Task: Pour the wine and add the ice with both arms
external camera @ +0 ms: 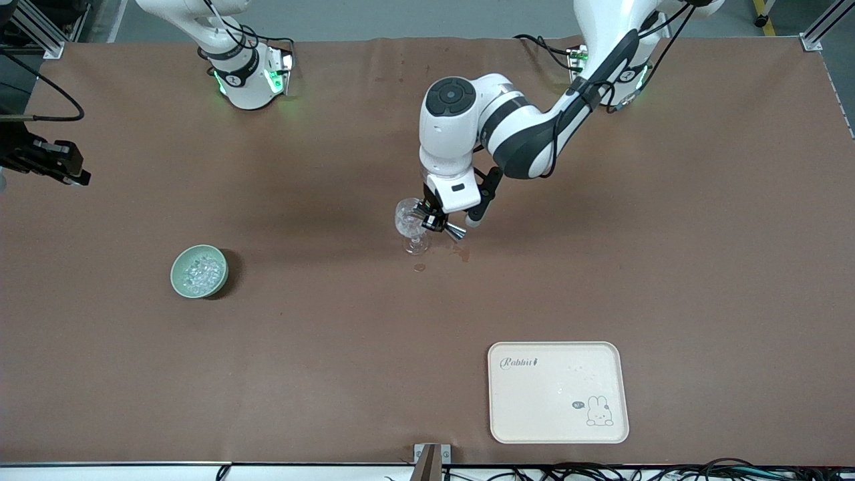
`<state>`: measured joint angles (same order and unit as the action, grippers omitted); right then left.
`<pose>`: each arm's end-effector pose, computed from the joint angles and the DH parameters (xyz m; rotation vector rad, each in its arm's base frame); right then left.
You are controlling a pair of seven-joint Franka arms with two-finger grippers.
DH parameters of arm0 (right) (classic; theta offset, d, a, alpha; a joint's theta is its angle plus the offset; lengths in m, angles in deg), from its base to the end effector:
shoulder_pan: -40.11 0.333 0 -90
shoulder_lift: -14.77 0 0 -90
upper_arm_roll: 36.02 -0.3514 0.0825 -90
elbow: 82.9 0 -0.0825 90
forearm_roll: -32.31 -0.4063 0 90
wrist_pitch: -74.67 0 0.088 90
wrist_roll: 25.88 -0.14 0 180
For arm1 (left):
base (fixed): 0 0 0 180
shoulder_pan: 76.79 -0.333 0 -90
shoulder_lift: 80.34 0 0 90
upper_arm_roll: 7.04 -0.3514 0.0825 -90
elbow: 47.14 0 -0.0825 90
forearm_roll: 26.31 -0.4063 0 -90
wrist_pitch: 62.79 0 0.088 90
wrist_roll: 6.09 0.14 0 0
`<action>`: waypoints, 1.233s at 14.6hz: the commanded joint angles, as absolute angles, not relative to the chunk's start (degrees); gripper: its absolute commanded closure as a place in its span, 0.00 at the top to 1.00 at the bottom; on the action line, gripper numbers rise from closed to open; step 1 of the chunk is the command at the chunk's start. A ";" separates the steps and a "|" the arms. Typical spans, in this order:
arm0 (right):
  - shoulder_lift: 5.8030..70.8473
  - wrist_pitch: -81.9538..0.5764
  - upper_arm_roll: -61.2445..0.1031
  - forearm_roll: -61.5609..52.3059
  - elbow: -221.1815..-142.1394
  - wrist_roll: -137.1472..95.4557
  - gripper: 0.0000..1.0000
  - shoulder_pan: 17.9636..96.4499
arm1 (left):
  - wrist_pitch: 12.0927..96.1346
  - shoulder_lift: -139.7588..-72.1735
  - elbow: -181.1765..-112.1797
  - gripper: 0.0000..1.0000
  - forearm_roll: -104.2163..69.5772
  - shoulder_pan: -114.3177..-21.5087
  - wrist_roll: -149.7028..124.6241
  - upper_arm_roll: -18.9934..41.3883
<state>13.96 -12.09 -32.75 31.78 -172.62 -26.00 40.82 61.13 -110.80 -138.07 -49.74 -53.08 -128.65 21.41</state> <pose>0.5644 -0.0241 0.6325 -3.1294 0.0726 0.0584 0.5097 -0.5313 0.3544 2.5849 1.5687 0.1761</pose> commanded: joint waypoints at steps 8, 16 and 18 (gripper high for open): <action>13.28 -12.52 -32.86 30.72 -173.52 -23.86 0.02 40.55 | 59.29 -110.14 -135.13 0.00 -42.00 -53.93 -128.61 21.26; 13.10 -12.52 -35.30 30.72 -173.43 -25.52 0.02 41.16 | 59.29 -111.02 -129.14 0.00 -8.44 -67.97 -120.28 21.52; 13.28 -12.87 -38.90 30.72 -173.43 -32.17 0.01 41.16 | 59.29 -111.02 -129.14 0.00 -0.42 -73.95 -114.84 21.44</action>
